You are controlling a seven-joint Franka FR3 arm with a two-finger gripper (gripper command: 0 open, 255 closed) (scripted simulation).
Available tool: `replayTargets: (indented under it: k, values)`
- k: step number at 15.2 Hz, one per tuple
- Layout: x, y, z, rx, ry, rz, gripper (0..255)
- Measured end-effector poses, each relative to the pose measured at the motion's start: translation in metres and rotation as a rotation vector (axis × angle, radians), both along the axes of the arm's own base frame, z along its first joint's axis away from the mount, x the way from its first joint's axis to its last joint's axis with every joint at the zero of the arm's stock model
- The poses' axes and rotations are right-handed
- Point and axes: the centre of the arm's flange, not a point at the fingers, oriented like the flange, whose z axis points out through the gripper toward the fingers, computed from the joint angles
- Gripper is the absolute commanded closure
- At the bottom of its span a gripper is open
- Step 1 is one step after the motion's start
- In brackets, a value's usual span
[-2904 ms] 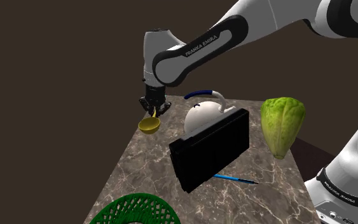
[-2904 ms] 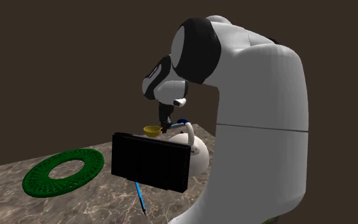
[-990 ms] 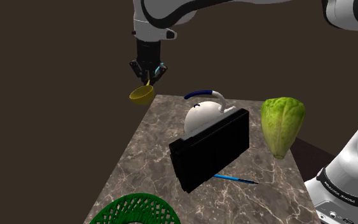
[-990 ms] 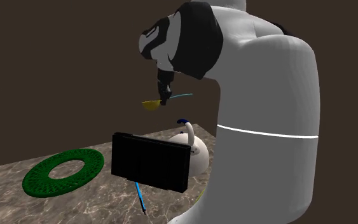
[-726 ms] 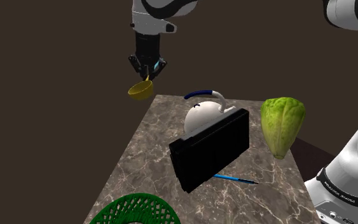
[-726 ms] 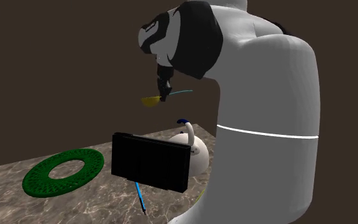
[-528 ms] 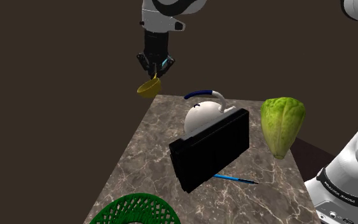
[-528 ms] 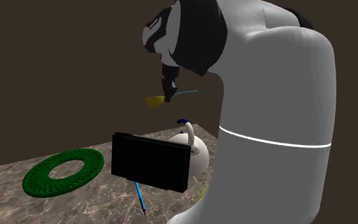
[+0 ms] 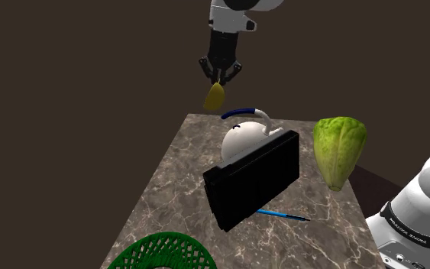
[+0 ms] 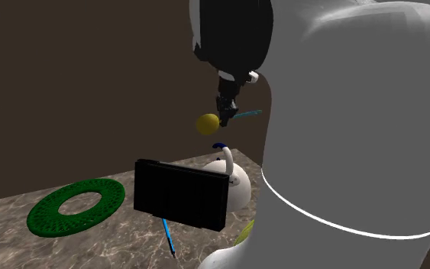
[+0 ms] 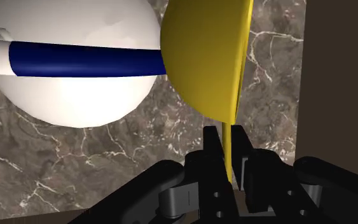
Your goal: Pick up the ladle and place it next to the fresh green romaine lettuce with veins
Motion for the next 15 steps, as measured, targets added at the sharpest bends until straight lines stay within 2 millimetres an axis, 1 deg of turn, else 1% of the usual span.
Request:
replayTargets:
  k: [1, 3, 4, 6, 10, 11, 13, 15]
  values:
    - [-0.002, -0.012, -0.001, 0.0, 0.0, 0.0, 255]
    - [-0.014, -0.037, 0.001, 0.0, 0.0, 0.0, 255]
    - [-0.016, -0.046, 0.0, -0.001, 0.0, 0.0, 255]
    - [-0.029, -0.075, 0.0, 0.0, 0.001, -0.001, 255]
    - [-0.05, -0.115, -0.002, 0.004, 0.012, 0.014, 255]
    - [-0.053, -0.119, -0.006, 0.004, 0.017, 0.015, 255]
    - [-0.053, -0.126, -0.015, 0.005, 0.022, 0.017, 255]
    - [-0.053, -0.127, -0.024, 0.003, 0.013, 0.014, 255]
